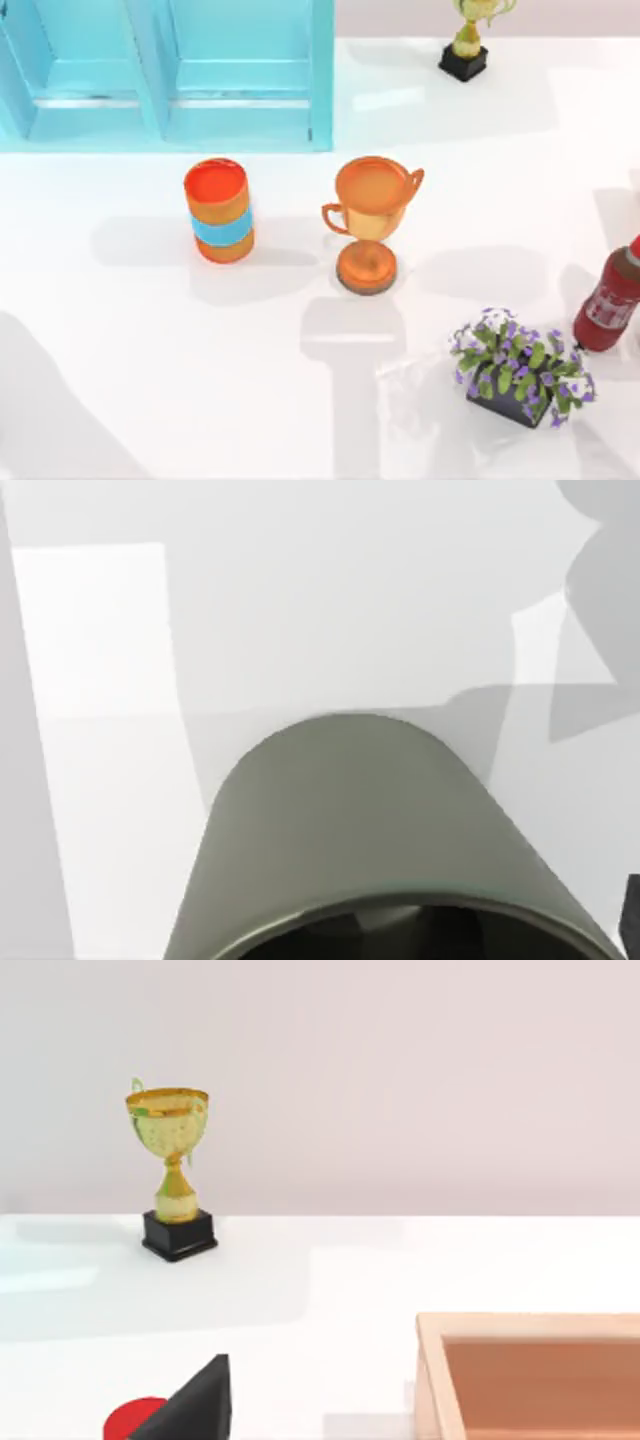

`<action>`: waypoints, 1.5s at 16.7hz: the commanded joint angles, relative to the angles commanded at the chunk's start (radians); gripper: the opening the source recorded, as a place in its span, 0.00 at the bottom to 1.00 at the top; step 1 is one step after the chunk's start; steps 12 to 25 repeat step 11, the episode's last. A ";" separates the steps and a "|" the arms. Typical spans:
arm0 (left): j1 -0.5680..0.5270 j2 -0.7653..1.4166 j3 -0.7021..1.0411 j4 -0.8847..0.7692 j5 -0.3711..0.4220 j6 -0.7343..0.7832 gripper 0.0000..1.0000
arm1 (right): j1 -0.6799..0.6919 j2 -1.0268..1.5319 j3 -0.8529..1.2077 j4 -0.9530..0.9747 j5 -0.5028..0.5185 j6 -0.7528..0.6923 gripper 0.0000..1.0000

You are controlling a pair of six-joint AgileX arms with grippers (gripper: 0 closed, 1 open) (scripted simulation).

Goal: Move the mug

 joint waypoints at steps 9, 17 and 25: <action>0.000 0.000 0.000 0.000 0.000 0.000 1.00 | 0.000 0.000 0.000 0.000 0.000 0.000 1.00; 0.000 0.000 0.000 0.000 0.000 0.000 1.00 | 0.000 0.000 0.000 0.000 0.000 0.000 1.00; 0.000 0.000 0.000 0.000 0.000 0.000 1.00 | 0.000 0.000 0.000 0.000 0.000 0.000 1.00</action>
